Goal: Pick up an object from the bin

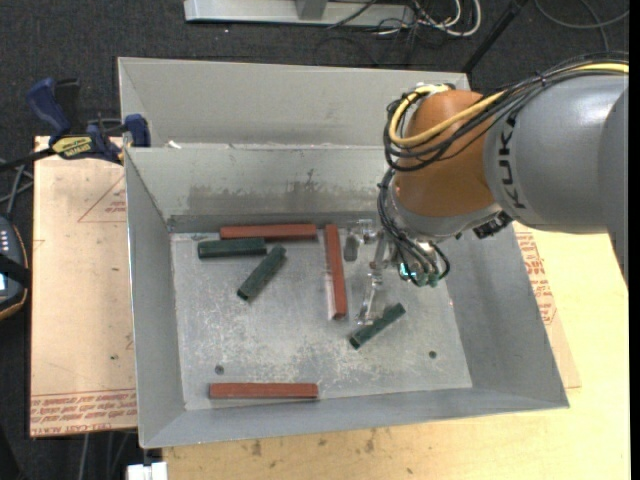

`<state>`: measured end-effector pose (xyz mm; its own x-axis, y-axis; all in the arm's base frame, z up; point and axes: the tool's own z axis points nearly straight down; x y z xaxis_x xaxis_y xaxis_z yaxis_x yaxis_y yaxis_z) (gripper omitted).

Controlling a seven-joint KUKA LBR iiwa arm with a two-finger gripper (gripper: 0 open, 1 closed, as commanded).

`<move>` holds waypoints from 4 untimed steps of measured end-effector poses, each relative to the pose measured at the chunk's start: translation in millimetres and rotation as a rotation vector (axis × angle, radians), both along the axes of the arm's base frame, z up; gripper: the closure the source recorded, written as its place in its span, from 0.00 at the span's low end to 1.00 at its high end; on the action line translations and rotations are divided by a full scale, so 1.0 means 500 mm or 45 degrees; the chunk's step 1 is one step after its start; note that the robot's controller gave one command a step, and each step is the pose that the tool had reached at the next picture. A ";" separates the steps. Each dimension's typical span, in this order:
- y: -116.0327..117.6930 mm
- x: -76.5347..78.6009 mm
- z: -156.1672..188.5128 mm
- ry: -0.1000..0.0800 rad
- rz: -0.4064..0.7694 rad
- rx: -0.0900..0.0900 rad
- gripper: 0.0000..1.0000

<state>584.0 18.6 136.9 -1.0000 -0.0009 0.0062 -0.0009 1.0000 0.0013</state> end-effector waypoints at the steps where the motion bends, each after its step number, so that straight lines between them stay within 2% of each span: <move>1: 0.000 0.004 0.008 -0.009 0.000 0.000 0.00; 2: -0.022 -0.020 -0.054 -0.014 0.088 0.000 0.00; 3: -0.012 -0.067 -0.105 -0.007 0.215 0.000 0.00; 4: -0.031 -0.008 -0.095 -0.010 0.261 0.001 0.00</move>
Offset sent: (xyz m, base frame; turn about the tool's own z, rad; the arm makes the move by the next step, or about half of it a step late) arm -0.0222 -0.0220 -0.0556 -0.1290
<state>580.0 3.3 89.3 -0.9789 -0.2043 -0.0020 -0.2043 0.9789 0.0009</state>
